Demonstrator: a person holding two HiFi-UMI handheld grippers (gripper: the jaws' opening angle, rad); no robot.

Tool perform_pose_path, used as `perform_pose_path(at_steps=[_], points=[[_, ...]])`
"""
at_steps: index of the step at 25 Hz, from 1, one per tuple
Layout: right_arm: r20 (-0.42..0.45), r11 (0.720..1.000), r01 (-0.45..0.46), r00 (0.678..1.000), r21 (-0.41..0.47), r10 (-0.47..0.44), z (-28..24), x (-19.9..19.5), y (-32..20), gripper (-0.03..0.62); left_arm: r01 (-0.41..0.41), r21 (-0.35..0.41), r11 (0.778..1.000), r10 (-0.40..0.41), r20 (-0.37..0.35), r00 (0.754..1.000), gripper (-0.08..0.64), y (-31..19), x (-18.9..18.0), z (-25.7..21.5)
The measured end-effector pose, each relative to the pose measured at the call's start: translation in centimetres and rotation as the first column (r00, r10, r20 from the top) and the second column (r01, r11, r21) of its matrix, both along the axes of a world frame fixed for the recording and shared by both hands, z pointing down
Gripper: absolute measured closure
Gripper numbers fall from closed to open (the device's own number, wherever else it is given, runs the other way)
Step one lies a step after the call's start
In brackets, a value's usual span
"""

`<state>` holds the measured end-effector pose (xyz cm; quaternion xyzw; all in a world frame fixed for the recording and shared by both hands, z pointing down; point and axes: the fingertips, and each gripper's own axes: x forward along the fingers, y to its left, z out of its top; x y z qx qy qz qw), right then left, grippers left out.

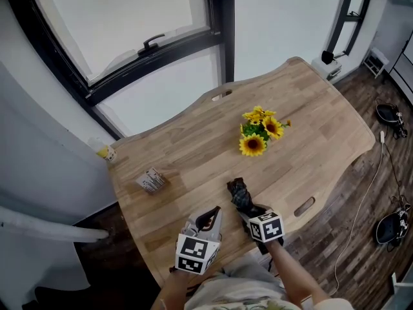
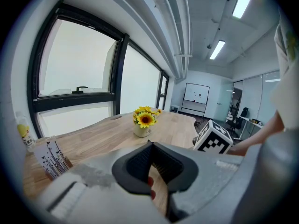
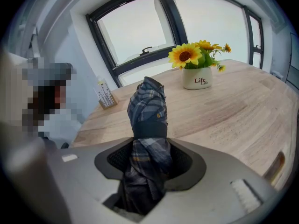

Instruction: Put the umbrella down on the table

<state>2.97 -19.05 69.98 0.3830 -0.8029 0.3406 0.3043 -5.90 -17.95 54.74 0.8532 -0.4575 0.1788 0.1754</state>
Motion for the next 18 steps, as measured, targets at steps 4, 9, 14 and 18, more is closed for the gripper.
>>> perform_pose_path(at_steps=[4, 9, 14, 18], points=[[-0.012, 1.0, 0.005, 1.0, -0.007, -0.005, 0.5, 0.1, 0.2, 0.396, 0.0, -0.007, 1.0, 0.0, 0.01, 1.0, 0.569, 0.3, -0.1, 0.2], [-0.036, 1.0, 0.027, 0.999, -0.013, -0.028, 1.1, 0.0, 0.3, 0.394, 0.004, -0.004, 1.0, -0.003, 0.011, 1.0, 0.569, 0.2, -0.3, 0.1], [-0.05, 0.999, 0.041, 0.998, -0.019, -0.041, 1.6, -0.3, 0.2, 0.393, 0.003, -0.006, 1.0, -0.003, 0.011, 1.0, 0.569, 0.3, -0.2, 0.1], [-0.064, 0.999, 0.04, 0.997, -0.024, -0.041, 2.3, -0.2, 0.3, 0.388, -0.001, -0.008, 1.0, 0.001, 0.013, 1.0, 0.569, 0.3, 0.0, 0.2]])
